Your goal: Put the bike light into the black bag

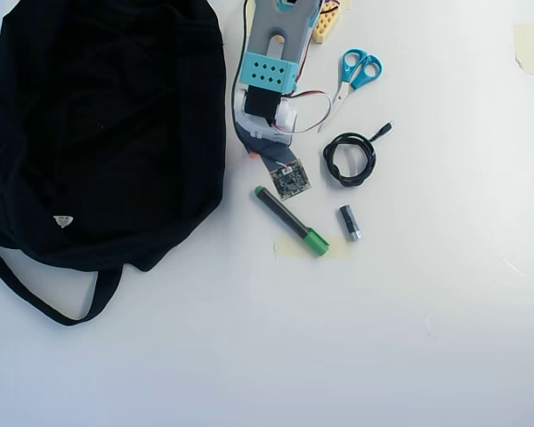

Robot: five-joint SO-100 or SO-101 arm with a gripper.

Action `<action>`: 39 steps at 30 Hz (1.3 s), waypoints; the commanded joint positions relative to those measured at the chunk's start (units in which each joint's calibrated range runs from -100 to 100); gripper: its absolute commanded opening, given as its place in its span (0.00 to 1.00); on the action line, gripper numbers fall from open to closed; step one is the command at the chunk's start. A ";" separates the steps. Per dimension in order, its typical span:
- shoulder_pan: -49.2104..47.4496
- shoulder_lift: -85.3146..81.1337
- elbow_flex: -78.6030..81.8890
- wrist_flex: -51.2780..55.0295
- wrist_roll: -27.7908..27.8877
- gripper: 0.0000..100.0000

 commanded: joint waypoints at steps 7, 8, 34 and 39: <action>-0.79 -0.79 -0.26 -0.96 0.23 0.02; -0.79 -1.04 -0.44 -0.96 0.23 0.02; -0.49 -1.29 -17.42 10.58 -0.46 0.02; -0.34 -1.37 -21.91 12.99 -0.51 0.02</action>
